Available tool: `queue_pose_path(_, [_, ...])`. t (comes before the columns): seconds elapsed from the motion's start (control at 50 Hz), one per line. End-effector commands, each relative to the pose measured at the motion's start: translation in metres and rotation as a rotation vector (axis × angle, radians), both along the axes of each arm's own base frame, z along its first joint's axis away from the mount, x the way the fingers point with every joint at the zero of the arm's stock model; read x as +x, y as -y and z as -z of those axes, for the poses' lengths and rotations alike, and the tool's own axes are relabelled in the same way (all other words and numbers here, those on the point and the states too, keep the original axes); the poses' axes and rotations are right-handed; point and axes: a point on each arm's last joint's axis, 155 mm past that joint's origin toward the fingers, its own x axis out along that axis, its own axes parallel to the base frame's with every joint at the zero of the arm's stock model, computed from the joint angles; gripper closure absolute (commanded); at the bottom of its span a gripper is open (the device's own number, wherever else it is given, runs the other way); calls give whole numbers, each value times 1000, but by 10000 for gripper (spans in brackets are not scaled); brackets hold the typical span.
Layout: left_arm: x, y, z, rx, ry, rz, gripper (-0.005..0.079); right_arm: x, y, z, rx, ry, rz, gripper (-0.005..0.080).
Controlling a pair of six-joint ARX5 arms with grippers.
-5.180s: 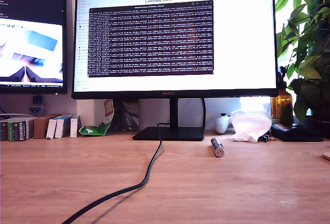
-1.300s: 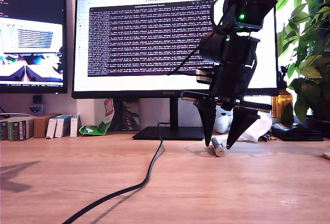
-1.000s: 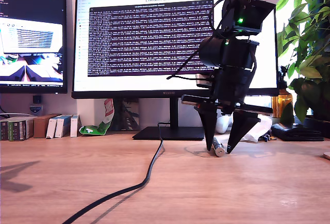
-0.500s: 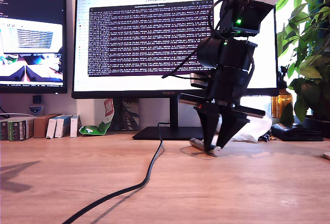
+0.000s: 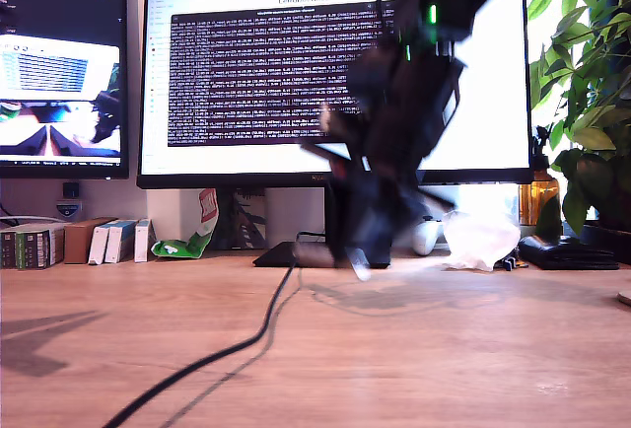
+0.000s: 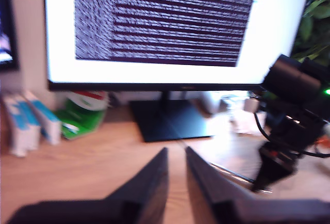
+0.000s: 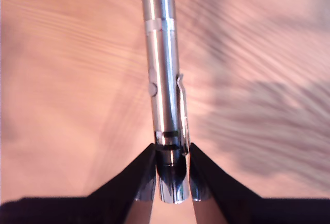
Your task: Pick the metallic laser pointer with your right arm, pass it to your left arm, then place it down to the left side of the table
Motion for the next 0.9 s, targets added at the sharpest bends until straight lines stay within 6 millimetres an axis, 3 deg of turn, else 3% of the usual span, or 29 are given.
queue_pose_path(0.0, [1, 6, 0, -36, -35, 35, 613, 4, -5, -51, 74, 108, -14, 765])
queue_pose_path(0.14, [-2, 20, 8, -118, -120, 126, 607, -4, -12, -89, 144, 170, -38, 765])
queue_pose_path(0.3, [-1, 32, 9, -195, -171, 207, 499, -15, -20, -112, 181, 213, -66, 765])
queue_pose_path(0.5, [-1, 44, -1, -279, -206, 317, 429, -30, -36, -116, 190, 212, -114, 765])
queue_pose_path(0.88, [2, 57, -13, -372, -221, 460, 429, -73, -81, -123, 255, 196, -251, 765])
